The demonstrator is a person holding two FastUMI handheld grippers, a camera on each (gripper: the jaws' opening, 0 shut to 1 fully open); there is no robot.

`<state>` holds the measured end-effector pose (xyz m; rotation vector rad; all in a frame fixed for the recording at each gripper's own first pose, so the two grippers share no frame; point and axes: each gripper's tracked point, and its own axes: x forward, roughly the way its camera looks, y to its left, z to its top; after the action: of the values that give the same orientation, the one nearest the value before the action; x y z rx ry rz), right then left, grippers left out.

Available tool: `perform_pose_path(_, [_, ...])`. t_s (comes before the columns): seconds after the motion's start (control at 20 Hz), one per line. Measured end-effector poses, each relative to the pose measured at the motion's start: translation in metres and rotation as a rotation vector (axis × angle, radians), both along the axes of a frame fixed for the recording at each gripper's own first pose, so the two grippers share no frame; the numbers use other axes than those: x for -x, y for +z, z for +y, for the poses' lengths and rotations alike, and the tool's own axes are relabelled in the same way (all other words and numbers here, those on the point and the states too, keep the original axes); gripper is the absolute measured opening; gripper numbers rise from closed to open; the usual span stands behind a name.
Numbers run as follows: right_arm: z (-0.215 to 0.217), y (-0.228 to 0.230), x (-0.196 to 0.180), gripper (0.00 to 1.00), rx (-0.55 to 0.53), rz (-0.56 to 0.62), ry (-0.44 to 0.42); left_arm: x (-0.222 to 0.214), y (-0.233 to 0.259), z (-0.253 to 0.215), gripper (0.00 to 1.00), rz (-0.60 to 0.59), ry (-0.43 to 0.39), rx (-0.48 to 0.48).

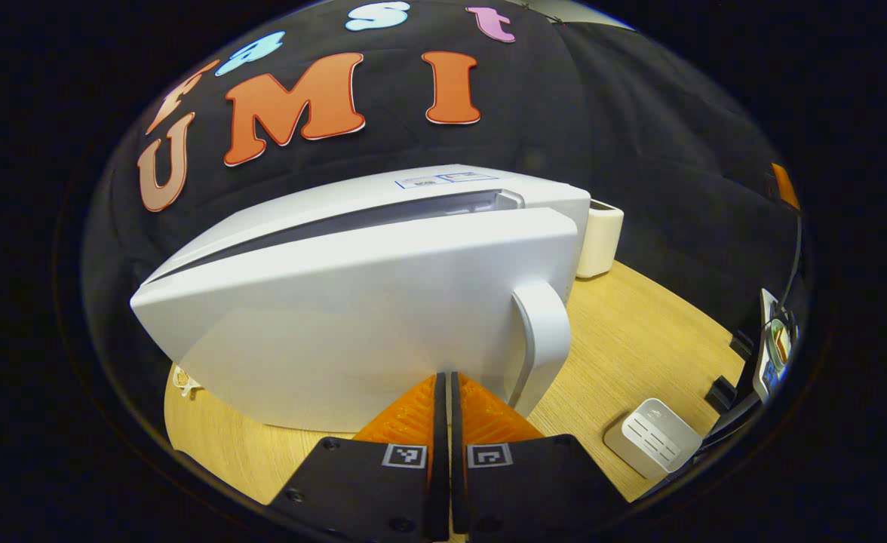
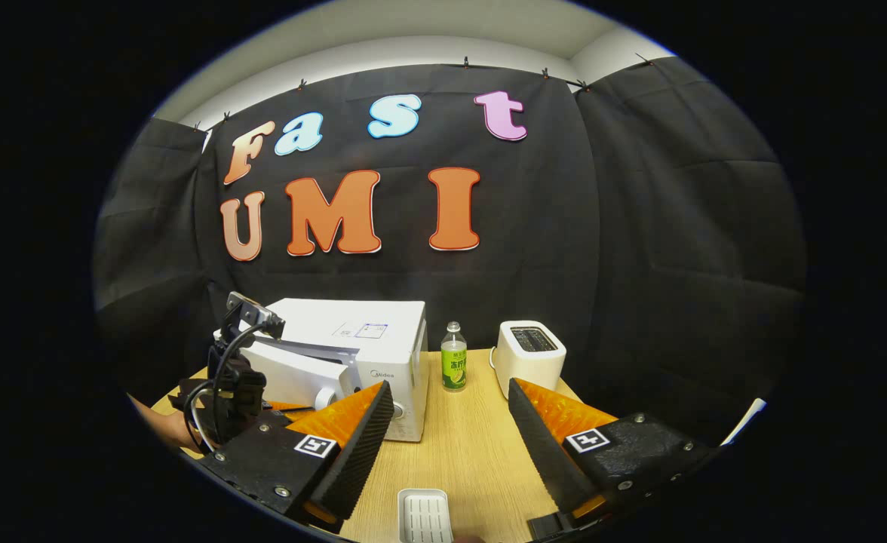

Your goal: Open the microwave oven with the left hand, put the food in, and close the microwave oven.

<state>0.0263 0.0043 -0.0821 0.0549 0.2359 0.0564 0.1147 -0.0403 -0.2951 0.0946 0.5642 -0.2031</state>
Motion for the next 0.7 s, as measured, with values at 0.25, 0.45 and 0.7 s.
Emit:
perform_pose_path(0.25, [-0.008,-0.003,-0.002,0.95,-0.012,0.009,-0.003,-0.018,-0.006,-0.002,0.08,-0.007,0.041,0.003])
perform_pose_path(0.45, [-0.013,-0.005,-0.005,0.95,-0.009,0.015,-0.004,-0.025,-0.008,0.001,0.17,-0.058,0.068,-0.074])
perform_pose_path(0.7, [-0.014,-0.003,-0.006,0.95,-0.022,0.021,0.004,-0.027,-0.015,0.0,0.05,-0.033,0.103,-0.106])
